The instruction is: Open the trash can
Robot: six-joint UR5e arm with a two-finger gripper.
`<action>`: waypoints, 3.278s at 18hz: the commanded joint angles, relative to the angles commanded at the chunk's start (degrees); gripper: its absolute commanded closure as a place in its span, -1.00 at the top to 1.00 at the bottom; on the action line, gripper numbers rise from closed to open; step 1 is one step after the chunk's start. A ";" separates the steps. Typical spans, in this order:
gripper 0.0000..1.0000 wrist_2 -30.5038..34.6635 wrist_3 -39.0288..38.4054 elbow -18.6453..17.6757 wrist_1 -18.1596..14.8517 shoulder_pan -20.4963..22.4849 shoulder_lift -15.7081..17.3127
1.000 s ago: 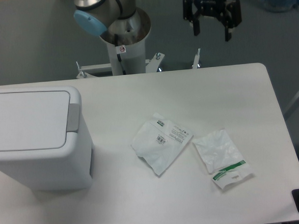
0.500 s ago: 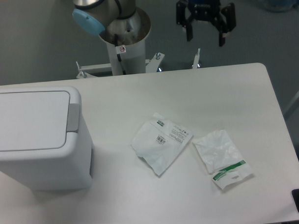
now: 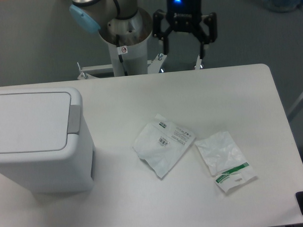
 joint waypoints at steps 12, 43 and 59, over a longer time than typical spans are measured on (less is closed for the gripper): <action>1.00 -1.95 -24.01 0.44 13.79 -13.79 -7.02; 1.00 -1.77 -27.18 2.11 18.46 -21.62 -15.47; 1.00 -1.68 -26.92 1.67 18.55 -21.62 -15.56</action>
